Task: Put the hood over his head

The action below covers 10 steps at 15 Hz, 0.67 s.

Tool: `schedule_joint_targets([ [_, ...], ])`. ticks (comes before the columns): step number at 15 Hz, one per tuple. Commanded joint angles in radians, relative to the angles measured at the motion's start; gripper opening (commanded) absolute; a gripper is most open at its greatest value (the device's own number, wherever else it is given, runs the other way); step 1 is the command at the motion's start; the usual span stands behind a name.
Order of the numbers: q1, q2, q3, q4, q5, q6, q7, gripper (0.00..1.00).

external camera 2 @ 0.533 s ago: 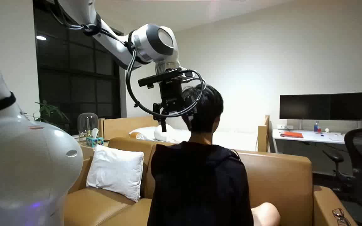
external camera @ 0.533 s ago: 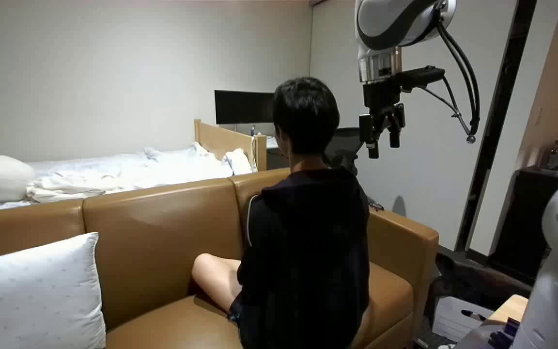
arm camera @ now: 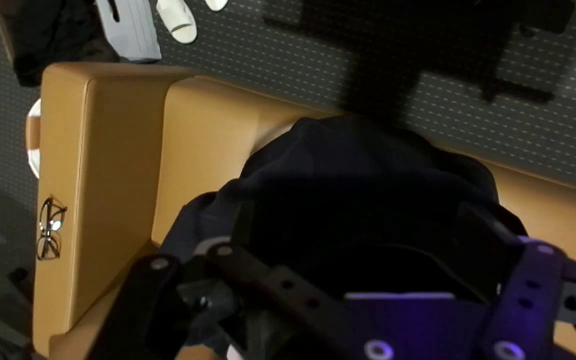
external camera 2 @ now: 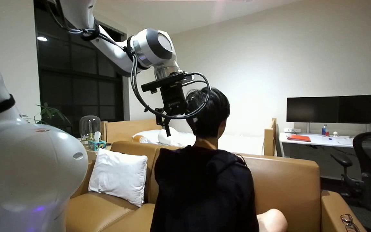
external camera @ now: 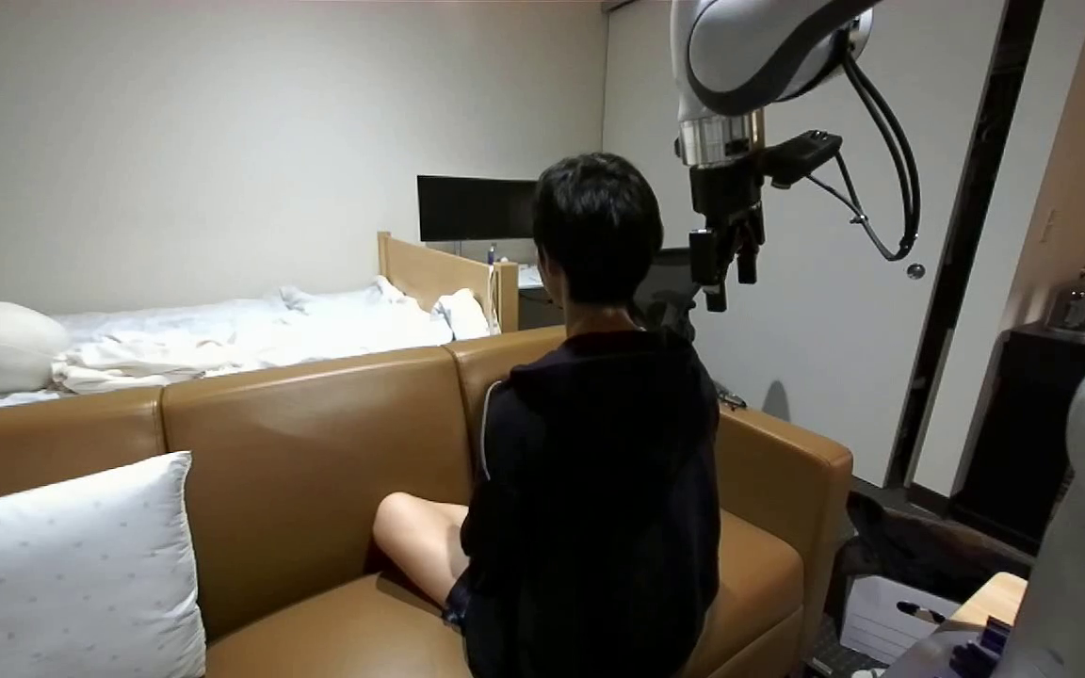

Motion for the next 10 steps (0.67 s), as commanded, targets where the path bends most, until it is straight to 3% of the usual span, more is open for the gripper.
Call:
schedule_joint_targets([
  [1, 0.024, -0.003, 0.011, -0.057, -0.089, 0.092, -0.075, 1.00],
  [5, 0.041, 0.019, -0.004, -0.104, -0.111, 0.199, -0.123, 1.00],
  [10, 0.033, 0.032, 0.005, -0.091, -0.085, 0.157, -0.087, 1.00],
])
